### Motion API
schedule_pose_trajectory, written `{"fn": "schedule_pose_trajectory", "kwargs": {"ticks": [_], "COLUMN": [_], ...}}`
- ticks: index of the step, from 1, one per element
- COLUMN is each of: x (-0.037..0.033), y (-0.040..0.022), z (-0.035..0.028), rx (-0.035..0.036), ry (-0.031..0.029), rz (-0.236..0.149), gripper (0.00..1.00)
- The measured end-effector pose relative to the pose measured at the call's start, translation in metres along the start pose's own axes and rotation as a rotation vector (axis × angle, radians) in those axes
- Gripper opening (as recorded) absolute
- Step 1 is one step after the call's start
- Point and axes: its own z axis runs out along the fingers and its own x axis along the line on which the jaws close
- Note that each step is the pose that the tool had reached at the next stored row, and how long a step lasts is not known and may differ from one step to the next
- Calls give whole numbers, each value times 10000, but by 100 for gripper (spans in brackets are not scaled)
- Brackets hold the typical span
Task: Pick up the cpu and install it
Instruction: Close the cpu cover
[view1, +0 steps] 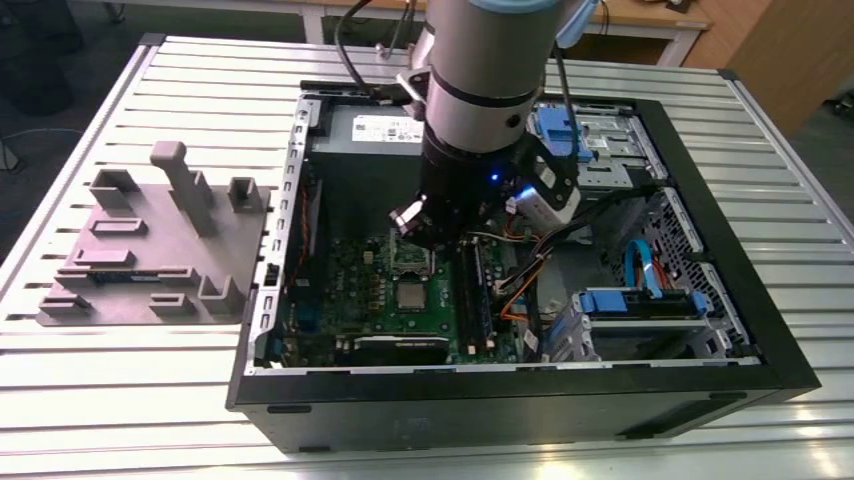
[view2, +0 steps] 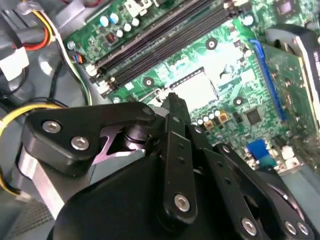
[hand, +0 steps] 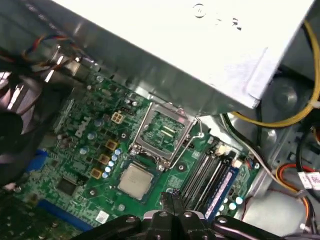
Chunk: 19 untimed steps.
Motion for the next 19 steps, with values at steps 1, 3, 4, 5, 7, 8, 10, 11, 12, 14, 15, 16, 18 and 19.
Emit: {"fn": "schedule_pose_trajectory", "kwargs": {"ticks": [1,3,4,5,7,8,10,11,12,14,15,16,18,19], "x": [0,-1,-1,-1,-2,-2,-2,-3,-2,-3,-3,-3,-3,-3], "y": [0,-1,-1,-2,-2,-2,-1,-1,-1,-2,-2,-2,-2,-3], "z": [12,41,50,52,53,53,59,70,79,100,108,116,132,138], "rx": [-3,3,0,-46,-345,-510,-723,-732,-733,-740,-743,-746,-751,-754], "ry": [2,11,14,-15,-208,-314,-448,-445,-433,-416,-407,-399,-381,-372], "rz": [-360,-1093,-1438,-1531,-1562,-1573,-1662,-1836,-2013,-2385,-2564,-2745,-3105,-3280], "gripper": [10,10,10,10,10,10,10,10,10,10,10,10,10,10]}}
